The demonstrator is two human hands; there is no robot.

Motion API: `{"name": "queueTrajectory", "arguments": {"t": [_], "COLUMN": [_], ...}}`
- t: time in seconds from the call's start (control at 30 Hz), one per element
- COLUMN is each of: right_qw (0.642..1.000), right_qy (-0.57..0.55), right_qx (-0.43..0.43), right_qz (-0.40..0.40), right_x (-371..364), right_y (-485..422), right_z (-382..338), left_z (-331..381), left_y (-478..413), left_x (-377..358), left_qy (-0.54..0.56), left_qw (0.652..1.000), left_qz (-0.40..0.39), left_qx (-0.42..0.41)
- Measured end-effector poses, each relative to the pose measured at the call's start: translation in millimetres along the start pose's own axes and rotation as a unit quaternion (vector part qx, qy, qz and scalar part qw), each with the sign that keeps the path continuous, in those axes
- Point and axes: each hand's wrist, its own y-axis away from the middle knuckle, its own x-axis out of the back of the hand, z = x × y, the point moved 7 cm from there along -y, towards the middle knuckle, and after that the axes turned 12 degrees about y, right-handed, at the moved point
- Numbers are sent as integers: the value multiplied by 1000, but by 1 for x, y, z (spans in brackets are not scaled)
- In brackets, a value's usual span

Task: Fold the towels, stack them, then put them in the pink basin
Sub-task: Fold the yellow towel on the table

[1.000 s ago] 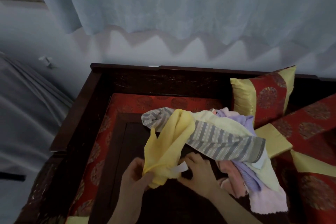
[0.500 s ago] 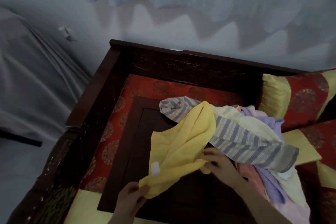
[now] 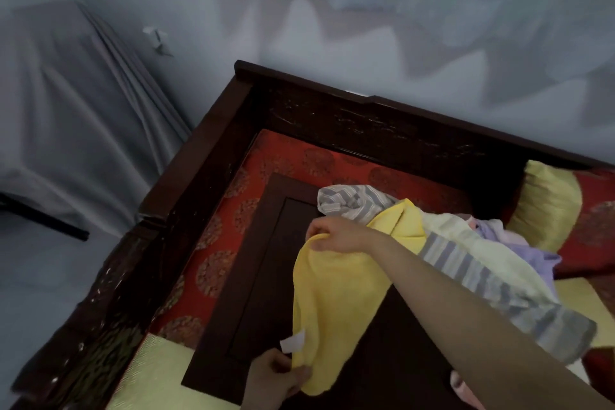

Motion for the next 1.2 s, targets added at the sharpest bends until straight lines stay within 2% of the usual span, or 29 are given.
{"name": "queueTrajectory", "arguments": {"t": [0.07, 0.2, 0.27, 0.33, 0.4, 0.53, 0.7, 0.83, 0.97, 1.1, 1.2], "right_qw": [998, 998, 988, 962, 957, 982, 975, 965, 960, 944, 952], "right_qy": [41, -10, -55, -102, -70, 48, 208, 246, 259, 270, 191], "right_qx": [-9, -7, -20, -20, 13, 11, 61, 95, 78, 58, 10], "right_qz": [-38, -60, -144, -251, -283, -181, -59, -10, 67, 178, 238], "right_x": [-11, -4, -7, -16, -21, -30, -40, -42, -19, 34, 85], "right_y": [-22, -26, -15, -3, -3, -27, -44, -48, -43, -19, 10], "right_z": [0, -1, 4, 6, 6, 6, -5, -10, -1, 14, 30], "left_z": [-5, -3, -4, -6, -7, -8, -9, -8, 11, 84, 157], "left_y": [-5, -6, -8, -9, -11, -16, -21, -24, -26, -28, -25], "left_x": [-1, -7, -7, -4, -4, -6, -6, -6, 9, 35, 51], "left_qy": [-11, -31, -22, -25, -26, -29, -47, -73, -64, -18, 0], "left_qw": [1000, 997, 997, 997, 995, 993, 992, 989, 995, 989, 976], "left_qz": [-14, -54, -64, -67, -82, -101, -104, -113, -45, 17, 18], "left_qx": [3, -35, -38, -38, -46, -55, -55, -57, -57, -147, -219]}}
